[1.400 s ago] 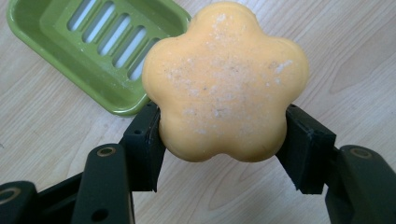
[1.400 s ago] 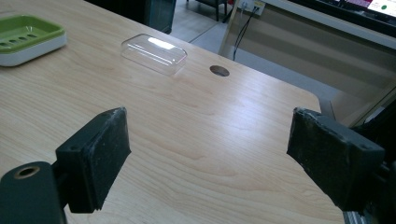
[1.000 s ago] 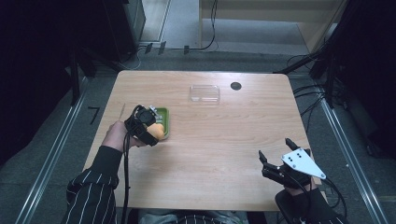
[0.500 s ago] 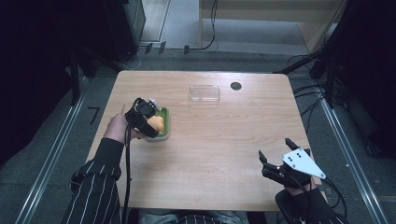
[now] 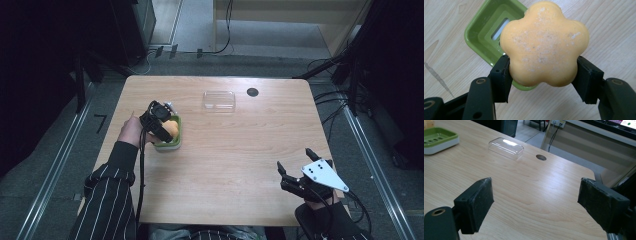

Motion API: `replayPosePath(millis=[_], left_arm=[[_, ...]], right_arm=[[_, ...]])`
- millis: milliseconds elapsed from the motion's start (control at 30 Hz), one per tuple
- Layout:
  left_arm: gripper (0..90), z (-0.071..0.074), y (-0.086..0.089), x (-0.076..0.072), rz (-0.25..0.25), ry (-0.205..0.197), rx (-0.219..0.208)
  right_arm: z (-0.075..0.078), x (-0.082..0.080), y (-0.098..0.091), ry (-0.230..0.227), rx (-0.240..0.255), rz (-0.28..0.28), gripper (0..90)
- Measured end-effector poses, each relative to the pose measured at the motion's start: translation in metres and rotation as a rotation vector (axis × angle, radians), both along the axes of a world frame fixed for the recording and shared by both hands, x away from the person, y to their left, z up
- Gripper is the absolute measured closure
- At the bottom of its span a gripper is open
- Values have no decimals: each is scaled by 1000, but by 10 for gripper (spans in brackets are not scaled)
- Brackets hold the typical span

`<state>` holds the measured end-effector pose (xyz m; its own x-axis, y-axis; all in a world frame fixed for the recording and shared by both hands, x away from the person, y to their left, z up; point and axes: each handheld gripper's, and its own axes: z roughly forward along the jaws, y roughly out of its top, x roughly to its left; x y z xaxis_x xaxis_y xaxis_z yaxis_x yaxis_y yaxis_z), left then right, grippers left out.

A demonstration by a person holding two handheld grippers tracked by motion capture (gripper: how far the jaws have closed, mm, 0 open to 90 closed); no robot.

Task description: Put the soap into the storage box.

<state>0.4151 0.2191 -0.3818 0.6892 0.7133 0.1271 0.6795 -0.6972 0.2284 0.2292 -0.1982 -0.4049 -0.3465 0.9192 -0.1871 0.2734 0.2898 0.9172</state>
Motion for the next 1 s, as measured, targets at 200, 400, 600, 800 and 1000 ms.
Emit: replayPosePath(millis=[200,400,600,800,1000], left_arm=[[397,-6,3,9,10,4,-8],[397,-12,6,15,5,8,12],[396,-19,7,21,-1,0,22],[396,-28,9,25,1,8,43],[396,-34,10,27,-8,9,52]], right_arm=[[0,0,0,1,1,-1,133],[0,0,0,1,-1,-1,133],[0,0,-1,2,-1,-1,133],[0,-1,-1,1,-1,-3,134],[0,-1,-1,0,-2,-3,134]])
